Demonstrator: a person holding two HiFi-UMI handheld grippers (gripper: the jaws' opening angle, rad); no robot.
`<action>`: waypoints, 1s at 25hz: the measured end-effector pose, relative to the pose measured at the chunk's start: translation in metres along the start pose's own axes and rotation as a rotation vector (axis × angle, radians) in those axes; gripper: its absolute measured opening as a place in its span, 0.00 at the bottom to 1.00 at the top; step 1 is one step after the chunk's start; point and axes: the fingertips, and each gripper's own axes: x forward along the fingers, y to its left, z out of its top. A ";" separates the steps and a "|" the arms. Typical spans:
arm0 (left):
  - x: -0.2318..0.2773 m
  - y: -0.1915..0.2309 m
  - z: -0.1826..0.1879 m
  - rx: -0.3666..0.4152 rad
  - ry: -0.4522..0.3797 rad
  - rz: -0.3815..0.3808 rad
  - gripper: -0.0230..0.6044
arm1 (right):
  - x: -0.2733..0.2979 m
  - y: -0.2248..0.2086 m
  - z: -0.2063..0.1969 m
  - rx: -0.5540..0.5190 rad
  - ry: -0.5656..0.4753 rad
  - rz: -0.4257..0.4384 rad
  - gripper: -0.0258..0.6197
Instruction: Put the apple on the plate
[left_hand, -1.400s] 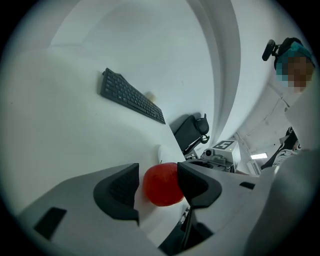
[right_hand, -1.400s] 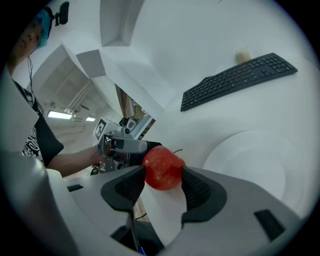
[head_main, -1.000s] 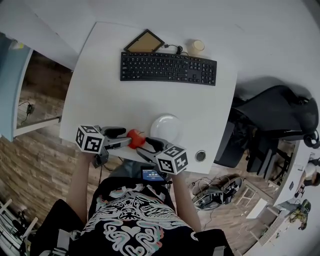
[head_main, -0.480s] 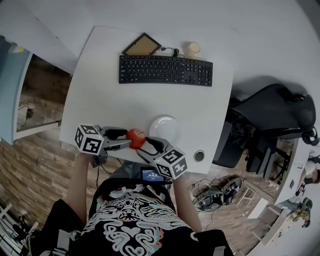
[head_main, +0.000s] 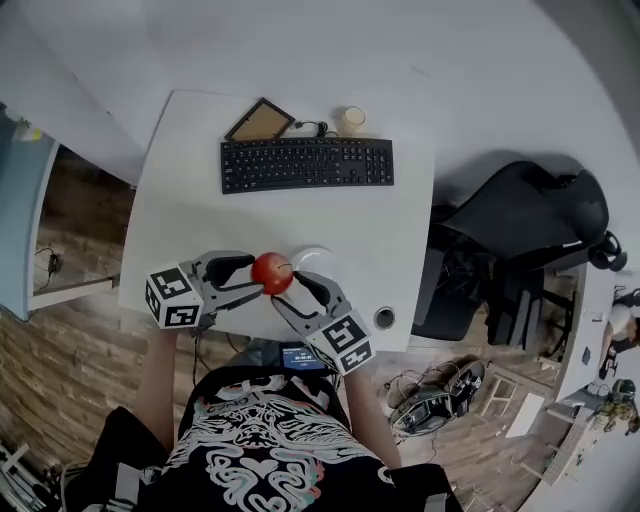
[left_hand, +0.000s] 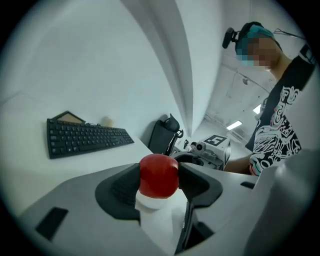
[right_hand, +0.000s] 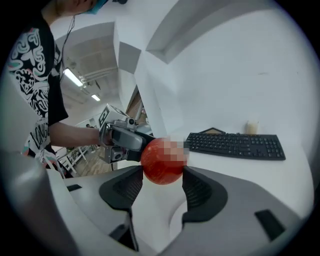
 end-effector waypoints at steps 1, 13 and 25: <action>0.001 -0.003 0.005 0.034 -0.001 -0.002 0.43 | -0.003 -0.001 0.005 -0.025 -0.007 -0.019 0.43; 0.023 -0.021 0.018 0.237 0.030 -0.033 0.43 | -0.028 -0.012 0.011 -0.129 -0.033 -0.155 0.43; 0.078 -0.012 -0.022 0.291 0.153 -0.096 0.33 | -0.042 -0.045 -0.038 -0.069 0.039 -0.258 0.43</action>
